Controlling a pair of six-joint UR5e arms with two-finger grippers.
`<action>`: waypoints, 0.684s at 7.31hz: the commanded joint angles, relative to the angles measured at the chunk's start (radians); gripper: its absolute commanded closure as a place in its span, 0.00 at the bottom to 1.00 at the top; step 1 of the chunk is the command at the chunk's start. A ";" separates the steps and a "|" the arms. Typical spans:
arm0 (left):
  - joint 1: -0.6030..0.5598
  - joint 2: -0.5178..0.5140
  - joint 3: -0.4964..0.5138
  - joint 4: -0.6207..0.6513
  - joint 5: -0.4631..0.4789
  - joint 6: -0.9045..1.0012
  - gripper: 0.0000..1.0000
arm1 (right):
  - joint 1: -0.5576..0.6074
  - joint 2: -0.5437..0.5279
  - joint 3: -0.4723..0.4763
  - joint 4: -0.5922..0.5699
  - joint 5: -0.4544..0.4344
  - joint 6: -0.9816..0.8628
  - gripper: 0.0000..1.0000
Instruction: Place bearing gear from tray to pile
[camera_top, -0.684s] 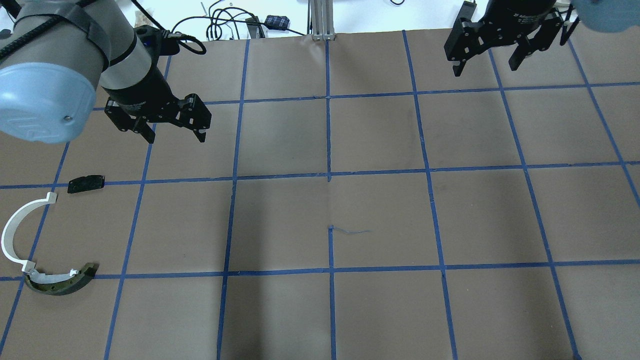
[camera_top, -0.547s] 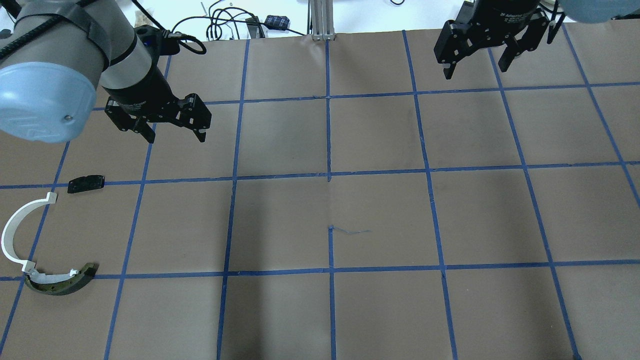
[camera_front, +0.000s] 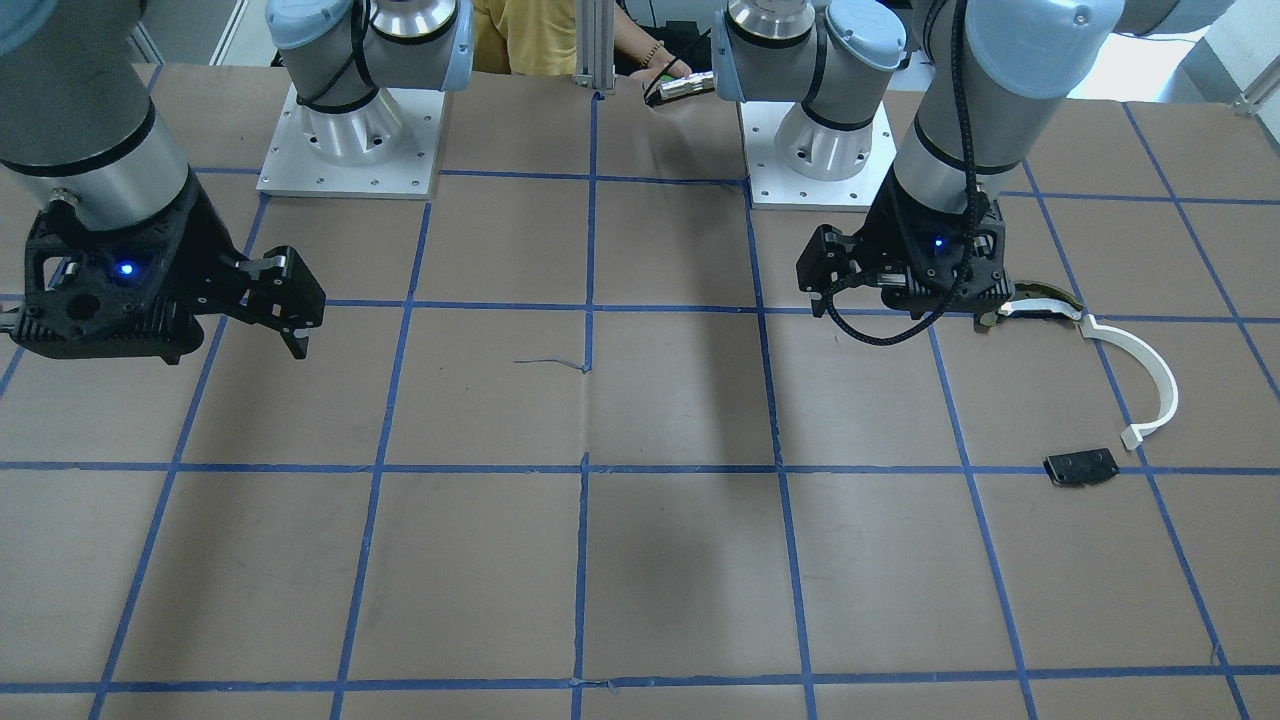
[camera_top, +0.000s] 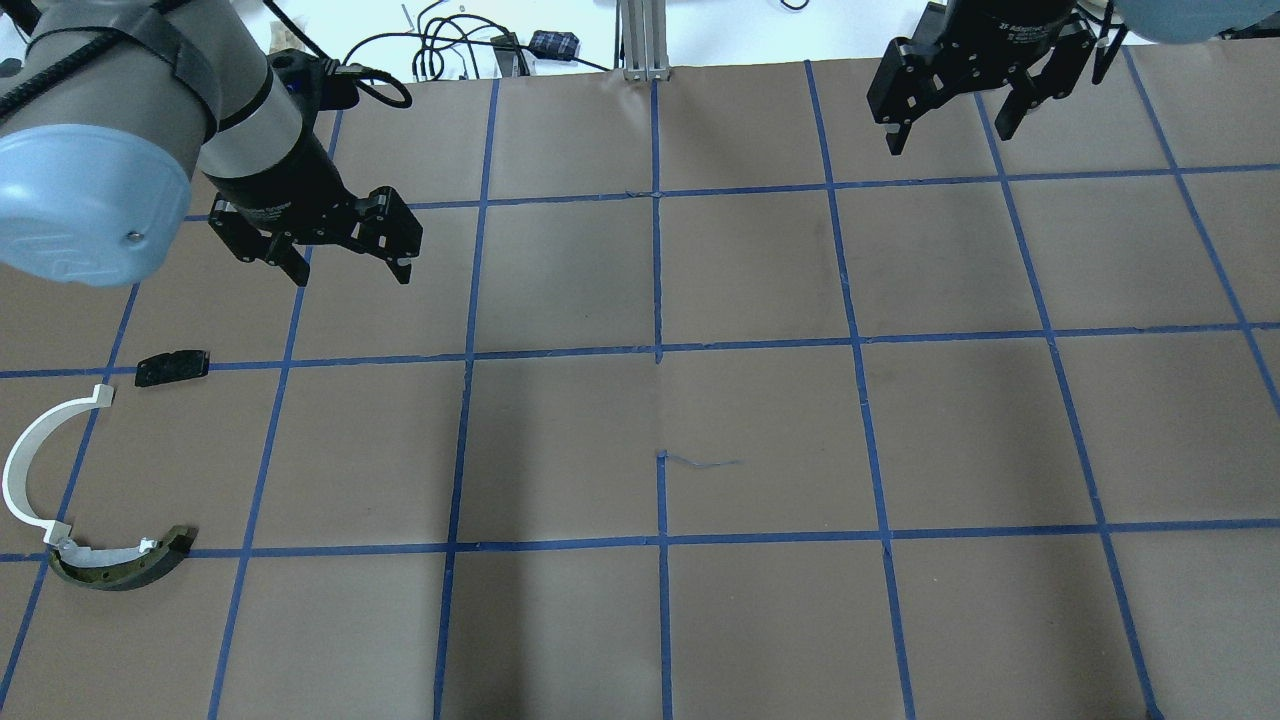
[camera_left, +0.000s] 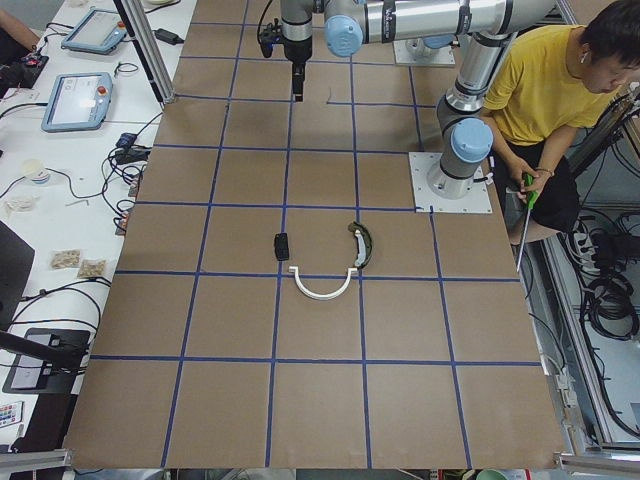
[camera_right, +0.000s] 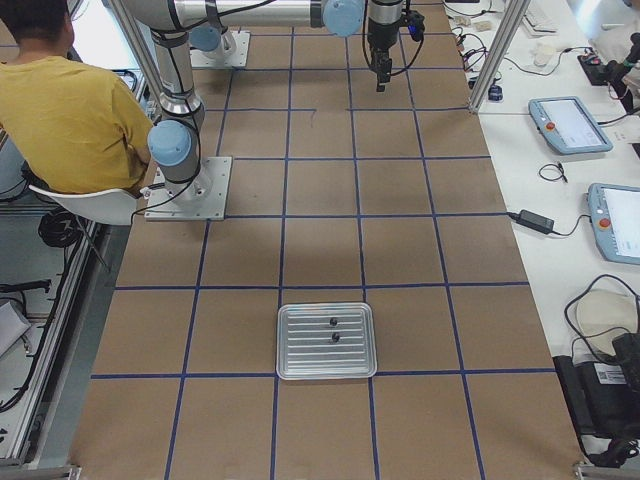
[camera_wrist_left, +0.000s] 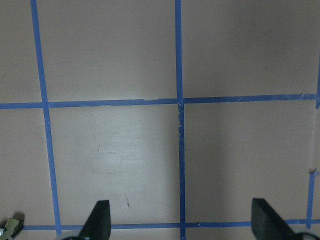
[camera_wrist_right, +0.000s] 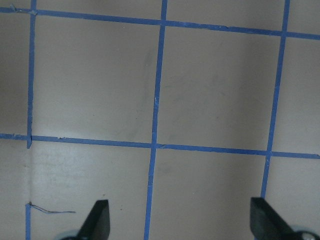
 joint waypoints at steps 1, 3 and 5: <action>0.000 0.005 0.000 0.000 0.000 0.000 0.00 | -0.053 0.008 0.021 -0.008 -0.007 -0.022 0.00; 0.000 0.006 0.000 0.000 0.000 0.000 0.00 | -0.224 0.008 0.021 -0.005 -0.003 -0.133 0.00; 0.000 0.006 0.000 0.000 0.000 0.000 0.00 | -0.377 0.014 0.021 -0.018 -0.003 -0.435 0.00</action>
